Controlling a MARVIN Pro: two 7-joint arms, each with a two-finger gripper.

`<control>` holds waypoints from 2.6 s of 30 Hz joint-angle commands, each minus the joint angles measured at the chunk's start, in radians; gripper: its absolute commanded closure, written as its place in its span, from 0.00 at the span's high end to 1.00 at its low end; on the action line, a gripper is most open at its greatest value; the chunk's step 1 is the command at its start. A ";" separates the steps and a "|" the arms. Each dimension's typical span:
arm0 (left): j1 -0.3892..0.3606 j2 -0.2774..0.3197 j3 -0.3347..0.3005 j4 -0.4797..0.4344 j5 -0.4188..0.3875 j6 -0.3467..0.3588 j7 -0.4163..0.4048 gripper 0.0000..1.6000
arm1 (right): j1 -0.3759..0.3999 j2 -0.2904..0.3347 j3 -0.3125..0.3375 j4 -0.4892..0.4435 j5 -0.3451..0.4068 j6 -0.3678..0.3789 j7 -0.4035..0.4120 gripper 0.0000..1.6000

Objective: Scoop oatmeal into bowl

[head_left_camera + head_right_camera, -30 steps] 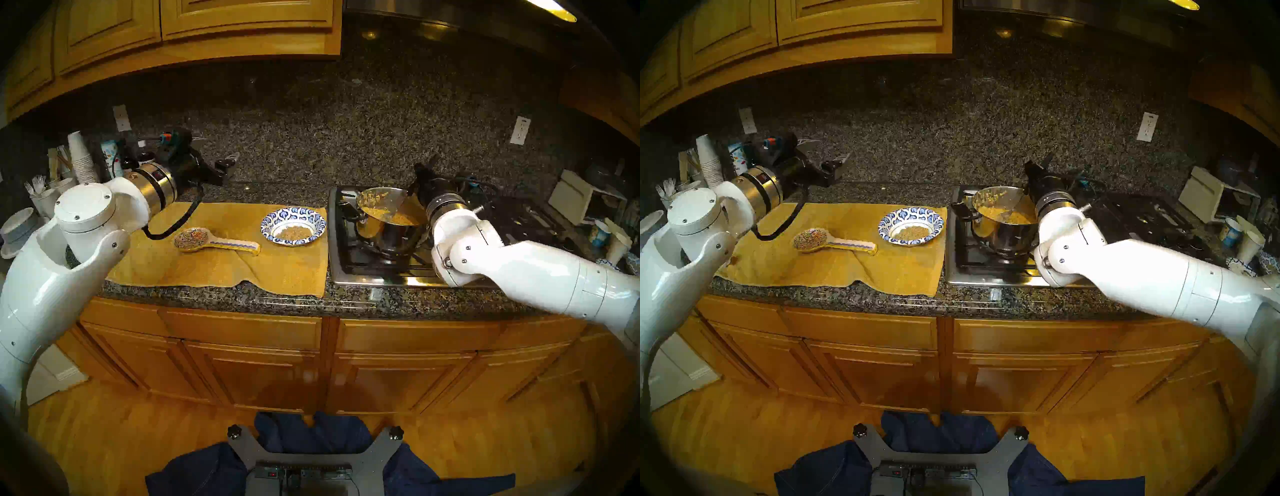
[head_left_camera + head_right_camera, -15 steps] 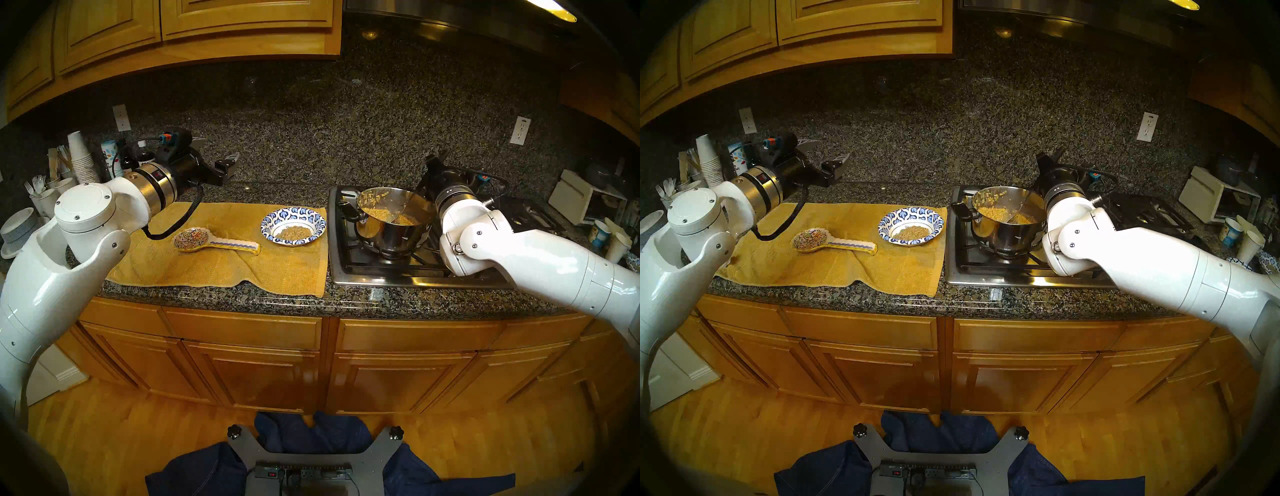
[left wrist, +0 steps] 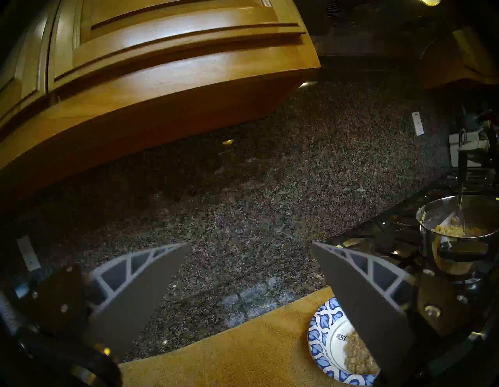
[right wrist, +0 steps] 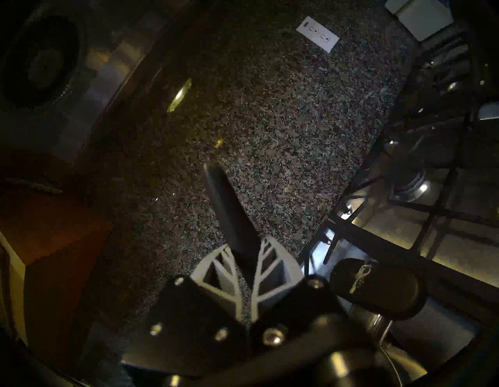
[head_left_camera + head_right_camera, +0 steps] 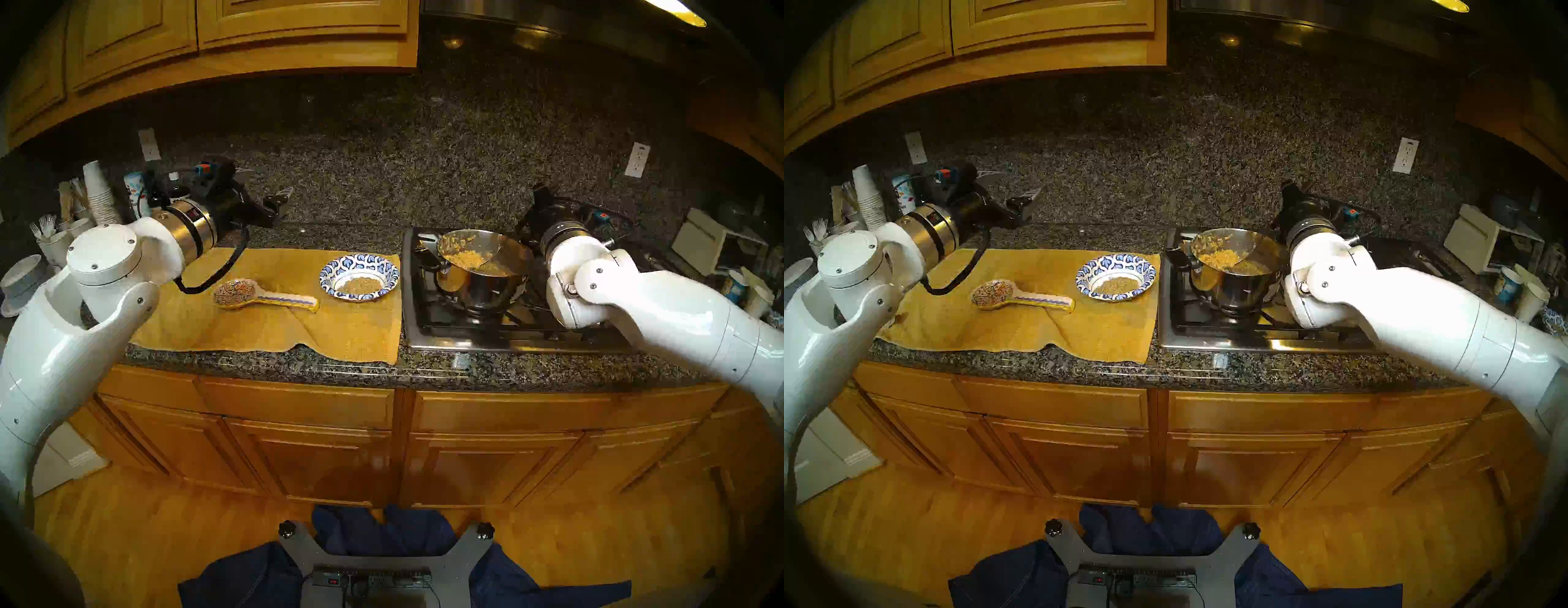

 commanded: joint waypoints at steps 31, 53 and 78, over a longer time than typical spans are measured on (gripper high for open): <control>-0.033 -0.002 -0.024 -0.011 0.001 -0.017 0.002 1.00 | 0.045 0.074 0.071 -0.075 0.028 -0.016 0.063 0.00; -0.033 -0.002 -0.024 -0.011 0.001 -0.017 0.002 1.00 | 0.045 0.076 0.069 -0.085 0.042 -0.038 0.067 0.00; -0.032 -0.001 -0.024 -0.011 0.000 -0.016 0.003 1.00 | 0.084 0.003 0.087 -0.115 0.046 -0.041 0.053 0.00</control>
